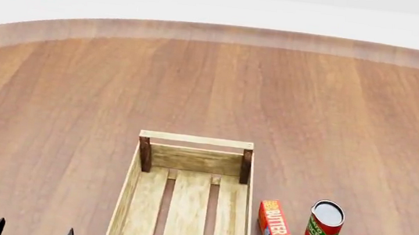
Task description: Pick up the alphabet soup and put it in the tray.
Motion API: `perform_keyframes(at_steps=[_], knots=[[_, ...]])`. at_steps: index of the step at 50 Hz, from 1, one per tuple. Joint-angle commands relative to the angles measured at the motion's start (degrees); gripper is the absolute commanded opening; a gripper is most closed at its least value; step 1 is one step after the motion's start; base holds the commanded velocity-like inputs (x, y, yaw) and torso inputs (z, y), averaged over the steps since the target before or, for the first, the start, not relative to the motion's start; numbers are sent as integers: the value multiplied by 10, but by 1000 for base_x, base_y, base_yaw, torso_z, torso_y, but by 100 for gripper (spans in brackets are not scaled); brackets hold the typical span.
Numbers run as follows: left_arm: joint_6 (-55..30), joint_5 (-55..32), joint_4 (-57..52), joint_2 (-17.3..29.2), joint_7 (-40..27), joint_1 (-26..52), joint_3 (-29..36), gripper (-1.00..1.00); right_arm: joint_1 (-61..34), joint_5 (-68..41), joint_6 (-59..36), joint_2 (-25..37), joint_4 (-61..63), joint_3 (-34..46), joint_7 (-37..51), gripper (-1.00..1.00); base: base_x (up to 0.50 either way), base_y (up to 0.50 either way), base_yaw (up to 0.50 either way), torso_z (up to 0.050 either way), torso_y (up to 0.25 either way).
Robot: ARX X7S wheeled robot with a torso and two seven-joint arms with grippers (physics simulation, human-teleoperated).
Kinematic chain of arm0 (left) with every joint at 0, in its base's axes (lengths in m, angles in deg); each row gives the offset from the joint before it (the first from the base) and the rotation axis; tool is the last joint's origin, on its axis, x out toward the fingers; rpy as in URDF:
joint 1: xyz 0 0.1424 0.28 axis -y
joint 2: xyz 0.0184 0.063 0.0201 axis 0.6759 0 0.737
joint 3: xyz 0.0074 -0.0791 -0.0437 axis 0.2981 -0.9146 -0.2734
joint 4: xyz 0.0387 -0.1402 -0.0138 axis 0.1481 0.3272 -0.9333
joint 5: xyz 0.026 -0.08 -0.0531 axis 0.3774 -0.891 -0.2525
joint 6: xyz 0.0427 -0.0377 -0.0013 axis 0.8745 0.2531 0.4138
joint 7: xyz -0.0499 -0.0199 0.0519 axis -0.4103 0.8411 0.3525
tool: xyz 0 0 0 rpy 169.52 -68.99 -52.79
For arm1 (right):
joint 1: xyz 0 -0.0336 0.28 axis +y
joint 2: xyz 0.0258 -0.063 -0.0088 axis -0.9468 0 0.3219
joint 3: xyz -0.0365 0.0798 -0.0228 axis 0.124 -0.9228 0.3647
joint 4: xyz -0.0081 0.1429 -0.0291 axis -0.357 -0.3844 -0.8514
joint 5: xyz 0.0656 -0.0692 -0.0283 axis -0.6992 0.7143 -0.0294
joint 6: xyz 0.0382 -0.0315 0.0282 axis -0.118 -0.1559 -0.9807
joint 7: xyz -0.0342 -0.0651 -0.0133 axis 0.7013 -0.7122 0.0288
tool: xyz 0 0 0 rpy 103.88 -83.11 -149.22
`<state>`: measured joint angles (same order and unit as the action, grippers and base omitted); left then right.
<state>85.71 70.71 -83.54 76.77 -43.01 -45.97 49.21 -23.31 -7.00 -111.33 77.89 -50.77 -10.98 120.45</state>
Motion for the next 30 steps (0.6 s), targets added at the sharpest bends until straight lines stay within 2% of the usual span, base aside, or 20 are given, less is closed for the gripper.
perform_keyframes(at_steps=[1,30], knots=[[-1,-3,-1,3,-3,1,4,100,-19,2,7,5,-35,8,-11,100,0,0,0,0,0],[3,-8,2,8,-11,3,12,100,-53,14,25,23,-116,17,-22,100,0,0,0,0,0]])
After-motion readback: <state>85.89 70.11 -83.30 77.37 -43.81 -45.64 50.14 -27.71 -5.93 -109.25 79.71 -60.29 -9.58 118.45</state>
